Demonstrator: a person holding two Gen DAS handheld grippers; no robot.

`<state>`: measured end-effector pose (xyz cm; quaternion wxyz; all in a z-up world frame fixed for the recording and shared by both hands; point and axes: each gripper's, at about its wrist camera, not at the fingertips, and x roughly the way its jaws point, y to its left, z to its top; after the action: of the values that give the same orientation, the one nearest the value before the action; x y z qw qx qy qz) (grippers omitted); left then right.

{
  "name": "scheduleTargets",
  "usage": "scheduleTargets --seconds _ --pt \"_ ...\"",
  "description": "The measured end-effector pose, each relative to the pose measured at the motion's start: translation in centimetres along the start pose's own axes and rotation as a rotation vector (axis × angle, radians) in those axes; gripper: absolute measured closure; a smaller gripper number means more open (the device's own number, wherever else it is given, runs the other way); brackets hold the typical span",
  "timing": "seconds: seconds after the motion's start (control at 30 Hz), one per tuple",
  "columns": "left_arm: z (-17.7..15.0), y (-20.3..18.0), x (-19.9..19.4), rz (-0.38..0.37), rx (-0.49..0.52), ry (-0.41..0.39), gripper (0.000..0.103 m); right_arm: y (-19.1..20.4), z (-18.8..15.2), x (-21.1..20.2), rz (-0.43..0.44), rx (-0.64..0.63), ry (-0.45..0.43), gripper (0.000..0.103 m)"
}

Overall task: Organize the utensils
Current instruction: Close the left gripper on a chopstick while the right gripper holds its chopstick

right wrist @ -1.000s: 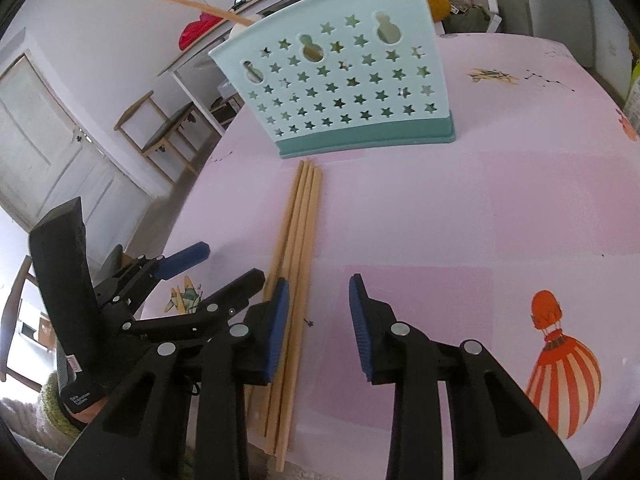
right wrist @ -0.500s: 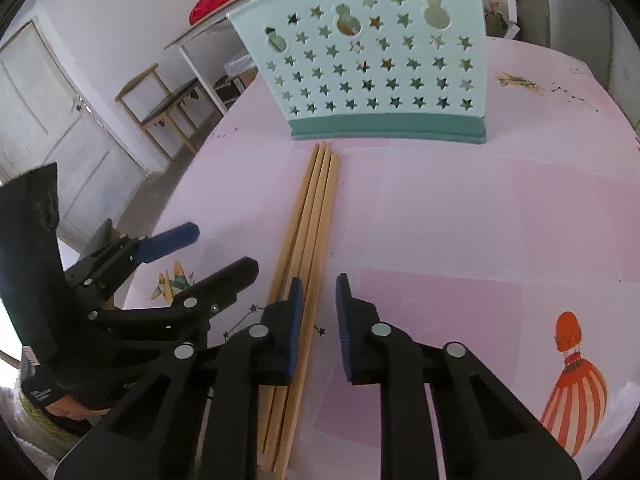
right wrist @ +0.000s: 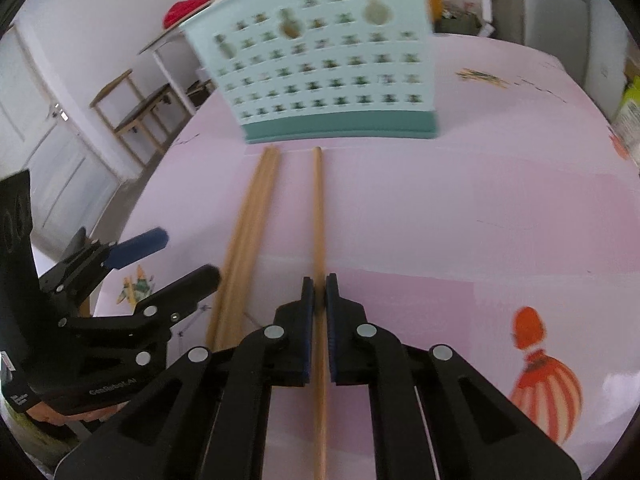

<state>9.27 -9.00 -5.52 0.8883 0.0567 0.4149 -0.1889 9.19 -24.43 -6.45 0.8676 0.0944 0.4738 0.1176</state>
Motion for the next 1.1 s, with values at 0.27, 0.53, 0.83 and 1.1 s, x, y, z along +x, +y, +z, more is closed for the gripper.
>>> scheduleTargets --seconds 0.27,0.53,0.83,1.1 --pt "0.0 -0.3 0.5 0.032 0.012 0.011 0.03 -2.3 -0.5 -0.8 0.005 0.064 -0.009 0.097" --pt "-0.2 0.2 0.8 0.075 0.011 0.026 0.03 -2.7 -0.7 -0.9 0.019 0.077 -0.016 0.097" --pt "-0.2 1.2 0.2 0.094 -0.016 0.04 0.072 -2.6 -0.8 -0.9 0.02 0.074 -0.023 0.097" --pt "-1.0 3.0 -1.2 0.067 -0.103 0.087 0.098 -2.5 -1.3 -1.4 0.019 0.064 -0.005 0.097"
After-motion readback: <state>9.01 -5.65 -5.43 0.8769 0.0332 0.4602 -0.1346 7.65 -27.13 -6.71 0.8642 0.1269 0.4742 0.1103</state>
